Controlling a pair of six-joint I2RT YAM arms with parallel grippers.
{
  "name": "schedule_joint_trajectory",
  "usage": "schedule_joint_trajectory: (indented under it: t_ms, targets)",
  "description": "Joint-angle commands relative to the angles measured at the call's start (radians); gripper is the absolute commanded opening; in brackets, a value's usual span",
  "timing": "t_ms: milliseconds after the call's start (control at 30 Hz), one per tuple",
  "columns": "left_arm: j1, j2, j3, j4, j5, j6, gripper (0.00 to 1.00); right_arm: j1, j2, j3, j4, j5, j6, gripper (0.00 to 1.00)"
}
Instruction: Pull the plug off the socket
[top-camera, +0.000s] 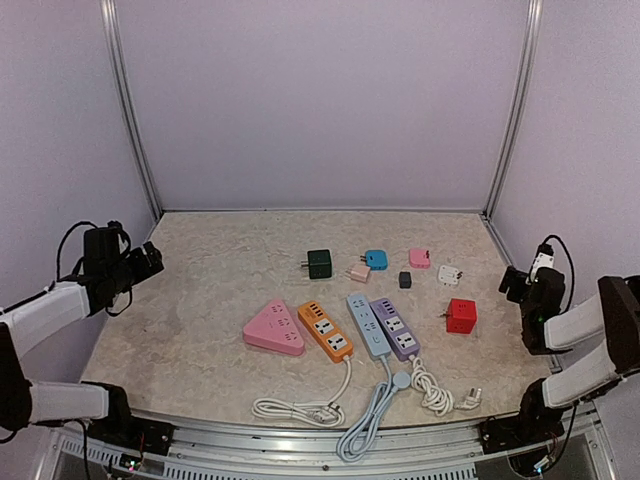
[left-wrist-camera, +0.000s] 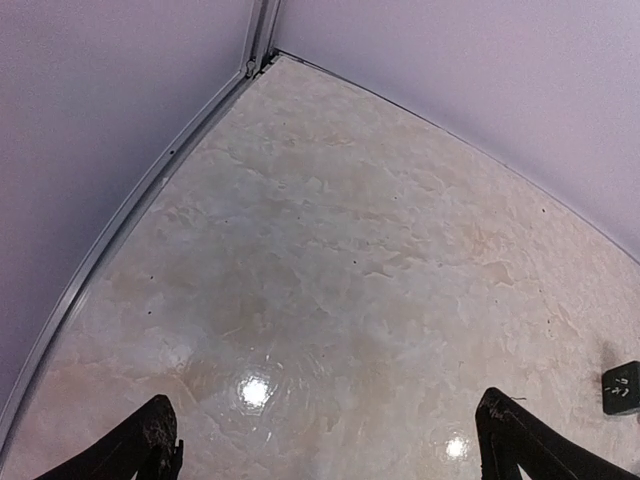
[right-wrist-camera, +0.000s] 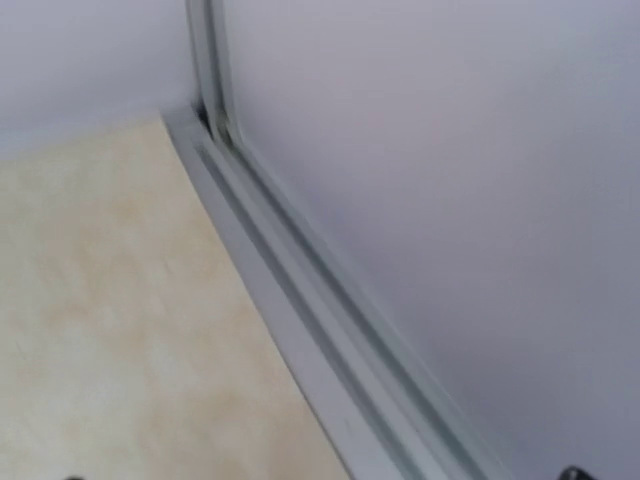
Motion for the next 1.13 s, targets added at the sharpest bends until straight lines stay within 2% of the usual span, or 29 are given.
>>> schedule_joint_trajectory:
  t_ms: [0,67,133,200,233,300,333,500,567,667,733,1100]
  targets:
    - [0.1,0.045,-0.064,0.208,0.0,0.045,0.99,-0.005,0.145,-0.025,0.441,-0.06,-0.057,1.0]
    - [0.146,0.058,-0.112,0.316,0.037,0.054,0.99,0.021,0.159,-0.001,0.393,-0.098,-0.105,0.99]
    - [0.186,0.072,-0.16,0.406,0.029,0.078,0.99,0.036,0.225,-0.024,0.495,-0.148,-0.142,1.0]
    - [0.239,0.099,-0.196,0.48,0.081,0.065,0.99,0.043,0.276,-0.039,0.619,-0.16,-0.16,1.0]
    - [0.257,0.125,-0.212,0.533,0.092,0.063,0.99,0.044,0.247,-0.017,0.524,-0.155,-0.153,1.0]
    - [0.277,0.171,-0.226,0.663,0.145,0.073,0.99,0.048,0.275,-0.003,0.53,-0.159,-0.161,1.0]
    - [0.279,0.196,-0.219,0.698,0.166,0.092,0.99,0.05,0.261,0.013,0.472,-0.157,-0.161,1.0]
    - [0.274,0.352,-0.196,0.847,0.197,0.11,0.99,0.058,0.271,0.023,0.48,-0.171,-0.192,1.0]
    - [0.232,0.394,-0.189,0.854,0.168,0.146,0.99,0.059,0.268,0.037,0.441,-0.214,-0.21,1.0]
    - [0.177,0.489,-0.216,1.023,0.143,0.219,0.99,0.059,0.269,0.041,0.444,-0.278,-0.238,1.0]
    - [0.168,0.479,-0.191,0.943,0.141,0.231,0.99,0.059,0.269,0.04,0.446,-0.28,-0.238,1.0]
    - [0.166,0.487,-0.186,0.941,0.148,0.239,0.99,0.059,0.27,0.042,0.443,-0.282,-0.238,1.0]
